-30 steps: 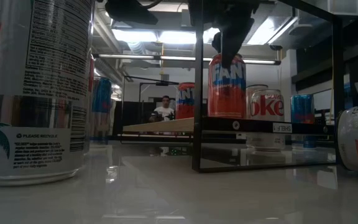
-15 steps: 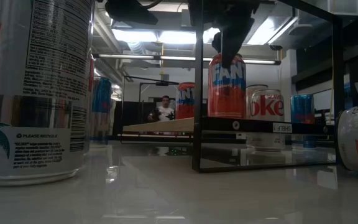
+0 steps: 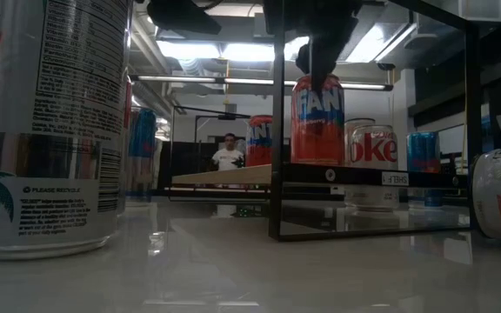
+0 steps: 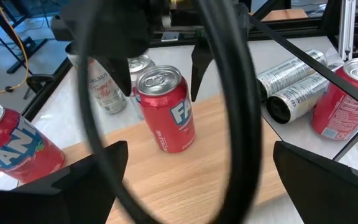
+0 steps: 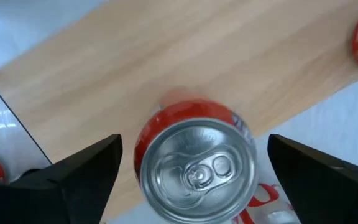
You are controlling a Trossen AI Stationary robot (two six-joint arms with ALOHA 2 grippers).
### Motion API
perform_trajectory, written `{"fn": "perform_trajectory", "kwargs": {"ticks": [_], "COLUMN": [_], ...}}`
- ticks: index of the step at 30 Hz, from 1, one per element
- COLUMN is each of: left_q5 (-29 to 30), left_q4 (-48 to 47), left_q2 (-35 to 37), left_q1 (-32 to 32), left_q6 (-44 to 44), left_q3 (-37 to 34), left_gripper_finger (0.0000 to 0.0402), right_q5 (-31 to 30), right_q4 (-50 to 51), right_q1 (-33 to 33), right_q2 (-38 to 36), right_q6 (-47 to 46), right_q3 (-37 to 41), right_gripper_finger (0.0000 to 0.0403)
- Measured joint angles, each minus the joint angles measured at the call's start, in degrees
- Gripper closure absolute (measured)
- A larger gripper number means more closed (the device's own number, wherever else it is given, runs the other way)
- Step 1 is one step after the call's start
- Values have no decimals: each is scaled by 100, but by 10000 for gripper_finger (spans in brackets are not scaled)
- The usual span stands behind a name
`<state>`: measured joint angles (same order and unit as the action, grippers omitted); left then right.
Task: Place canned beverage on shelf
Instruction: Align the left orange soda can with the other orange soda can
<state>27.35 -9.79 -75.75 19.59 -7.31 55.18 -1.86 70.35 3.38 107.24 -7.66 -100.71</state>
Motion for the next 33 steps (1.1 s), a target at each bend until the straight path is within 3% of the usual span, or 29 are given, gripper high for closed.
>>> {"fn": "perform_trajectory", "kwargs": {"ticks": [7, 19, 30, 33], "left_q5": [-6, -143, -883, -1049], "left_q4": [453, 2098, 3334, 3296], "left_q2": [0, 0, -414, -645], "left_q1": [-6, -388, -1051, -1184], "left_q6": [0, 28, -5, -13], "left_q3": [0, 0, 2, 272], "left_gripper_finger": [5, 5, 5, 5], "right_q5": [-260, -695, -910, -908], "right_q4": [-8, 131, -696, -988], "right_q1": [4, 4, 4, 0], "right_q2": [-385, -1764, -3237, -3587], "right_q6": [60, 225, 57, 24], "right_q3": [-223, -156, 1639, 2101], "right_gripper_finger": [10, 10, 10, 10]}}
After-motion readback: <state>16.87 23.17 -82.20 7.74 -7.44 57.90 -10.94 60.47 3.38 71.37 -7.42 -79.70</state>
